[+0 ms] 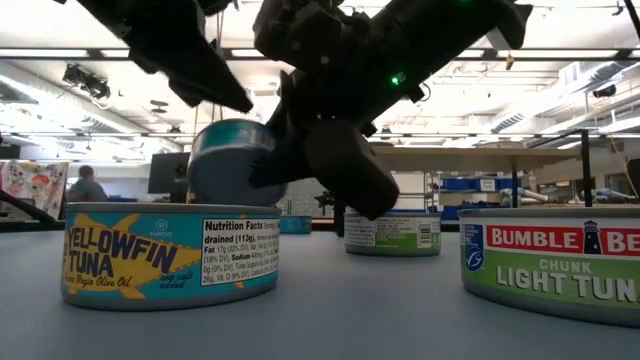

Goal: Stack canned seafood by type on shelf
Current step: Put the center left light blue tuna can on the shelf

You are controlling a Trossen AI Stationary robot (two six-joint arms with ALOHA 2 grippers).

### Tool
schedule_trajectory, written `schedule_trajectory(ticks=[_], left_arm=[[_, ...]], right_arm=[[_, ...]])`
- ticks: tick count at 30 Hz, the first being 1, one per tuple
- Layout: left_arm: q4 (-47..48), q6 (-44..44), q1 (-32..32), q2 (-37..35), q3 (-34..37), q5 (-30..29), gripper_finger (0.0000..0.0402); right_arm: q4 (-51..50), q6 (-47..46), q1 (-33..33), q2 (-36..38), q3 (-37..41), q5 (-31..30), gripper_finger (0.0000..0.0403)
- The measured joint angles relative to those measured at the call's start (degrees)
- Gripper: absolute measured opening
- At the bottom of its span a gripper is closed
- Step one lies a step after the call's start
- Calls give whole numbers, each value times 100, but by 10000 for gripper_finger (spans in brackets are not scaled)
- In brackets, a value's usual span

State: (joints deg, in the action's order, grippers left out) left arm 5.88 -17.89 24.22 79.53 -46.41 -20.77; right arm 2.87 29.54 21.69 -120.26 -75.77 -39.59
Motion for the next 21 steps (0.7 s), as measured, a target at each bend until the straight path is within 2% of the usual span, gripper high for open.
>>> schedule_trajectory(ticks=[6, 10, 16, 21], left_arm=[[-445, 409, 220, -47, 214, -675, 151], [-1289, 422, 239, -44, 693, -674, 153], [-2837, 420, 227, -61, 1418, -663, 152], [-4404, 537, 119, -62, 1922, -557, 152]], right_arm=[[-419, -419, -90, 50, 0, 175, 141], [-526, -684, -205, 50, 13, 570, 141], [-605, -418, -256, 79, 28, 369, 140], [-1310, -465, -205, 402, 31, 188, 141]])
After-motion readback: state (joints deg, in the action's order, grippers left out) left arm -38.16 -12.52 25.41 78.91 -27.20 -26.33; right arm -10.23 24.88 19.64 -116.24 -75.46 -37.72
